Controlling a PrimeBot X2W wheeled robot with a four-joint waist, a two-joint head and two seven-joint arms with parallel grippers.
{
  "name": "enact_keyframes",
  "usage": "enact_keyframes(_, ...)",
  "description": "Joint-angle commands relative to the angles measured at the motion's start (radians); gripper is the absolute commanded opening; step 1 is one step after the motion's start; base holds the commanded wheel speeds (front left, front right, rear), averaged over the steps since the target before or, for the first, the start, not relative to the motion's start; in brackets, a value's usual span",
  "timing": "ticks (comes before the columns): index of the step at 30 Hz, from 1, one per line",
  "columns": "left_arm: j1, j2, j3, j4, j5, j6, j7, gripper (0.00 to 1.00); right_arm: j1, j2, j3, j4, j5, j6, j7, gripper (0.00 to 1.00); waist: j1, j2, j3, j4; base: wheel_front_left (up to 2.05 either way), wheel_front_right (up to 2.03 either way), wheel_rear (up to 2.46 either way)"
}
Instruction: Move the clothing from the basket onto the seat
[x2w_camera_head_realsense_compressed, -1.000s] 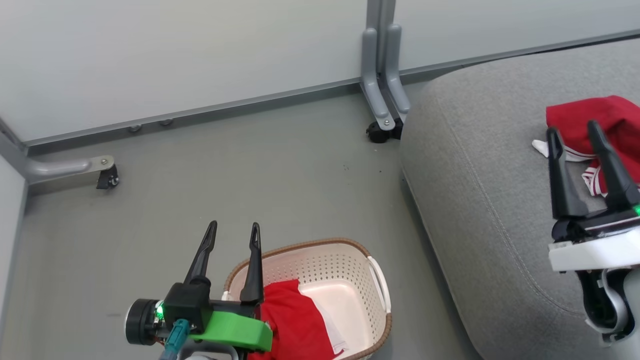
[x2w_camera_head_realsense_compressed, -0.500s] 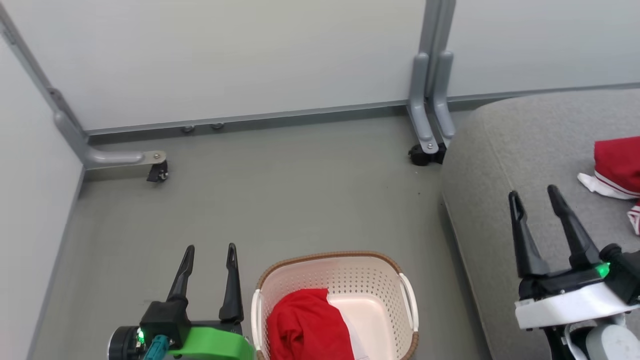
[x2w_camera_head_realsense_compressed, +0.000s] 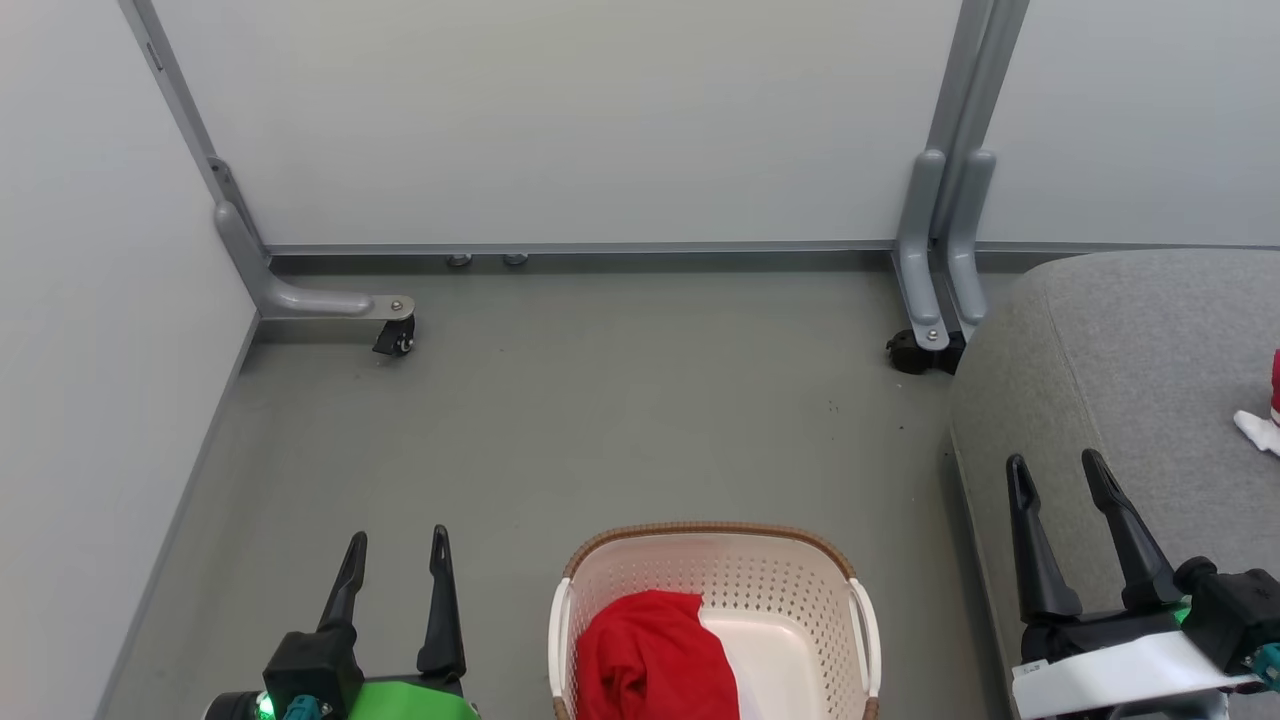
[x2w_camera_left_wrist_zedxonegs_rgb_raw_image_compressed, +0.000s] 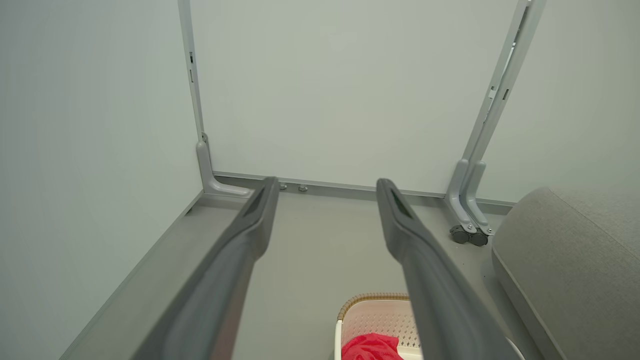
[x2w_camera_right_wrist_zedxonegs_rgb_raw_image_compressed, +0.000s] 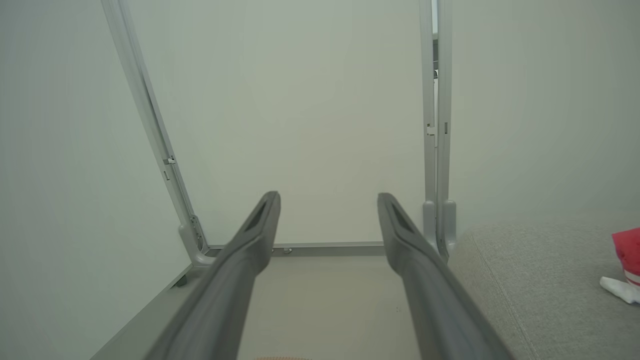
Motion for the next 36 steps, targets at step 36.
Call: enact_keyframes(36,-0.027,0.004,0.036,0.015,0.046,-0.021,0.0,1.0,-0.018,-0.013,0.012,0.03,0.026,-0.001,0.0,1.0,0.0001,0.0,0.026,0.03,0.0,0.0,0.0)
